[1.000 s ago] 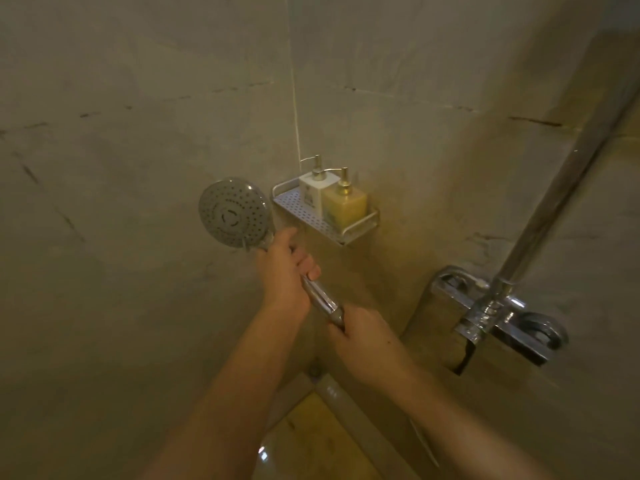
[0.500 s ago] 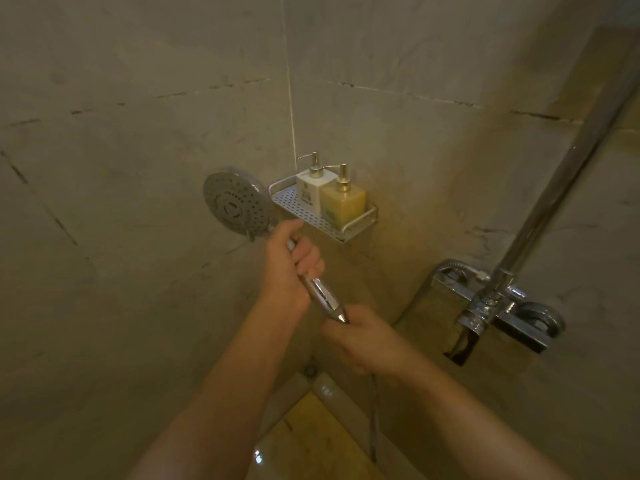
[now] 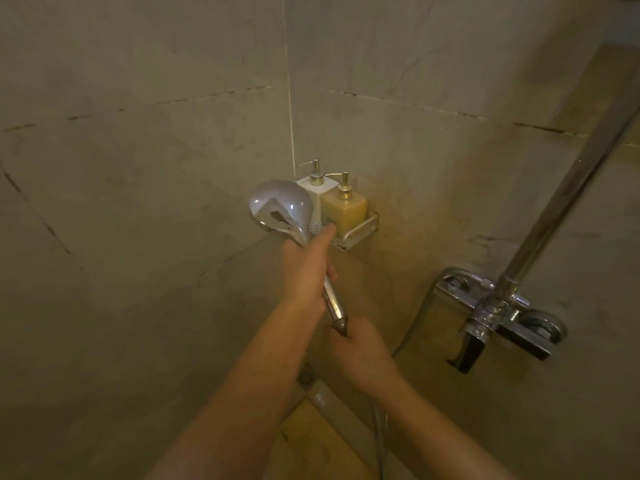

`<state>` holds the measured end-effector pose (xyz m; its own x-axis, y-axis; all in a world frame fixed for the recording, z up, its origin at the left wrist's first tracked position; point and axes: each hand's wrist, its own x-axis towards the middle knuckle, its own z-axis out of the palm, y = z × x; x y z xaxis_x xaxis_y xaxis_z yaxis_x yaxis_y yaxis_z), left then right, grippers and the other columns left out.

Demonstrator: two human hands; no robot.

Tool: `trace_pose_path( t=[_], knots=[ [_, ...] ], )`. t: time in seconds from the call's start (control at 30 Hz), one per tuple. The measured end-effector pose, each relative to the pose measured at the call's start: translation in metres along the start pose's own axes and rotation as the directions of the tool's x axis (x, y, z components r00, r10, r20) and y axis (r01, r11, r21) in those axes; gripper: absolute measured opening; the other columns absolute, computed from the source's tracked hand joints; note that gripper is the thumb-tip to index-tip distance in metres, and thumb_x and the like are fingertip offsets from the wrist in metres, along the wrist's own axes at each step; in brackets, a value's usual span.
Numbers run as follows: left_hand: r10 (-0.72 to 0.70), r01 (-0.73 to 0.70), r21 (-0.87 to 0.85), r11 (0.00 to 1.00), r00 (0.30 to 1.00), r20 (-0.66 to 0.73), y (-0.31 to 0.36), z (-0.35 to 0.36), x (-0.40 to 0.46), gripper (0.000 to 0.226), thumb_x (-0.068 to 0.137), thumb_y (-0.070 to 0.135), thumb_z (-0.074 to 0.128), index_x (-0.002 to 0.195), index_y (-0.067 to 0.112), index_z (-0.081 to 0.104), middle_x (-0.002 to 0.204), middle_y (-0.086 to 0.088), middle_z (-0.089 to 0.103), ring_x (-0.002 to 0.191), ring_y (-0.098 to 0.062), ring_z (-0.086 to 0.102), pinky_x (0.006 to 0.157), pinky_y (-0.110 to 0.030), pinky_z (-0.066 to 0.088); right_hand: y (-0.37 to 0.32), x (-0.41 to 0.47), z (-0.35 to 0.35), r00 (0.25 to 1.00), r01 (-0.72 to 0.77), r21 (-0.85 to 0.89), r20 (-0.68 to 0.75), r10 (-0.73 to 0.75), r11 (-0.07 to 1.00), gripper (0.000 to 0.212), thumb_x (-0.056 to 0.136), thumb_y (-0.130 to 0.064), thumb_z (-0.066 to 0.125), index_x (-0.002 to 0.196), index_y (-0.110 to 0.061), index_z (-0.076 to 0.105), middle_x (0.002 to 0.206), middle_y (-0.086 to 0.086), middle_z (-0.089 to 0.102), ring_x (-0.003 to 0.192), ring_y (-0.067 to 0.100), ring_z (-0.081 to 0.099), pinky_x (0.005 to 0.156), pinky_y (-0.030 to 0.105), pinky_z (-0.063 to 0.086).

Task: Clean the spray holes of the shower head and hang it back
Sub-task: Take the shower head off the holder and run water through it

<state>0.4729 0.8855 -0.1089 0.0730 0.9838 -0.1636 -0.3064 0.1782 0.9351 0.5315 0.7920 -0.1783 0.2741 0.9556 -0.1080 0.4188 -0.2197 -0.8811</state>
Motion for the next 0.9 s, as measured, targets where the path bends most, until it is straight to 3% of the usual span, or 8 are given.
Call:
trace_pose_path(
  t=[0.07, 0.17, 0.23, 0.3, 0.5, 0.67, 0.8, 0.9],
  knots=[
    [-0.034, 0.034, -0.063, 0.997, 0.999, 0.001, -0.003, -0.002, 0.000, 0.022, 0.088, 0.020, 0.072, 0.080, 0.018, 0.051, 0.053, 0.003, 0.035, 0.041, -0.012, 0.032, 0.039, -0.022, 0.031, -0.004, -0.004, 0.004, 0.996, -0.077, 0.128, 0.058, 0.070, 0.989, 0.027, 0.086, -0.026, 0.062, 0.063, -0.014, 0.052, 0.057, 0.001, 0.045, 0.052, 0.011, 0.040, 0.052, 0.027, 0.031],
    [-0.174, 0.229, -0.160, 0.960, 0.938, 0.298, -0.004, -0.014, 0.003, 0.037, 0.088, 0.020, 0.067, 0.066, 0.022, 0.038, 0.042, 0.008, 0.026, 0.033, -0.007, 0.023, 0.038, -0.022, 0.019, -0.003, -0.007, 0.001, 0.921, -0.348, 0.363, 0.304, 0.244, 0.864, 0.036, 0.082, -0.021, 0.063, 0.055, -0.021, 0.040, 0.047, -0.002, 0.034, 0.038, 0.010, 0.027, 0.037, 0.019, 0.021],
    [-0.163, 0.320, -0.215, 0.923, 0.830, 0.534, -0.007, -0.023, 0.005, 0.042, 0.085, 0.022, 0.066, 0.060, 0.021, 0.032, 0.037, 0.009, 0.026, 0.029, -0.006, 0.024, 0.036, -0.020, 0.020, 0.000, -0.008, -0.003, 0.853, -0.424, 0.339, 0.461, 0.244, 0.840, 0.046, 0.089, -0.021, 0.059, 0.051, -0.025, 0.033, 0.046, -0.005, 0.026, 0.036, 0.008, 0.019, 0.036, 0.018, 0.013],
    [-0.134, 0.346, -0.239, 0.907, 0.776, 0.617, -0.012, -0.029, 0.005, 0.040, 0.083, 0.021, 0.065, 0.057, 0.019, 0.034, 0.038, 0.006, 0.031, 0.031, -0.008, 0.030, 0.037, -0.020, 0.029, 0.005, -0.008, -0.003, 0.833, -0.429, 0.327, 0.504, 0.229, 0.842, 0.047, 0.091, -0.022, 0.058, 0.051, -0.025, 0.032, 0.045, -0.006, 0.025, 0.036, 0.008, 0.017, 0.036, 0.018, 0.012],
    [-0.149, 0.092, 0.246, 0.965, 0.963, 0.224, -0.008, -0.015, 0.003, 0.013, 0.100, 0.028, 0.059, 0.107, 0.020, 0.050, 0.087, -0.002, 0.056, 0.070, -0.015, 0.059, 0.071, -0.043, 0.062, 0.020, -0.001, 0.014, 0.984, -0.177, 0.289, 0.044, 0.172, 0.941, 0.031, 0.083, -0.031, 0.066, 0.057, -0.017, 0.054, 0.052, -0.002, 0.046, 0.050, 0.013, 0.040, 0.052, 0.029, 0.033],
    [0.108, -0.105, 0.138, 0.985, 0.994, -0.013, -0.010, 0.005, -0.007, 0.014, 0.086, 0.025, 0.066, 0.076, 0.029, 0.057, 0.066, 0.005, 0.054, 0.066, -0.021, 0.054, 0.063, -0.037, 0.048, 0.009, 0.008, 0.017, 0.991, -0.137, 0.269, 0.036, 0.132, 0.953, 0.029, 0.078, -0.036, 0.062, 0.061, -0.013, 0.060, 0.059, -0.002, 0.053, 0.059, 0.011, 0.045, 0.057, 0.031, 0.035],
    [-0.040, 0.041, -0.011, 0.999, 0.997, 0.066, -0.004, 0.002, 0.000, 0.032, 0.085, 0.029, 0.074, 0.068, 0.026, 0.046, 0.049, 0.008, 0.031, 0.041, -0.011, 0.028, 0.040, -0.021, 0.027, 0.001, 0.004, 0.010, 0.974, -0.212, 0.367, 0.156, 0.165, 0.906, 0.023, 0.082, -0.019, 0.061, 0.060, -0.017, 0.053, 0.049, -0.004, 0.042, 0.046, 0.011, 0.037, 0.044, 0.022, 0.028],
    [-0.209, 0.295, -0.104, 0.950, 0.846, 0.491, 0.003, -0.010, 0.007, 0.045, 0.090, 0.028, 0.066, 0.058, 0.025, 0.035, 0.040, 0.009, 0.024, 0.031, -0.007, 0.019, 0.034, -0.017, 0.017, -0.006, -0.002, -0.002, 0.870, -0.371, 0.461, 0.477, 0.128, 0.806, 0.035, 0.079, -0.021, 0.060, 0.055, -0.022, 0.035, 0.047, -0.004, 0.023, 0.036, 0.007, 0.019, 0.036, 0.017, 0.013]
  ],
)
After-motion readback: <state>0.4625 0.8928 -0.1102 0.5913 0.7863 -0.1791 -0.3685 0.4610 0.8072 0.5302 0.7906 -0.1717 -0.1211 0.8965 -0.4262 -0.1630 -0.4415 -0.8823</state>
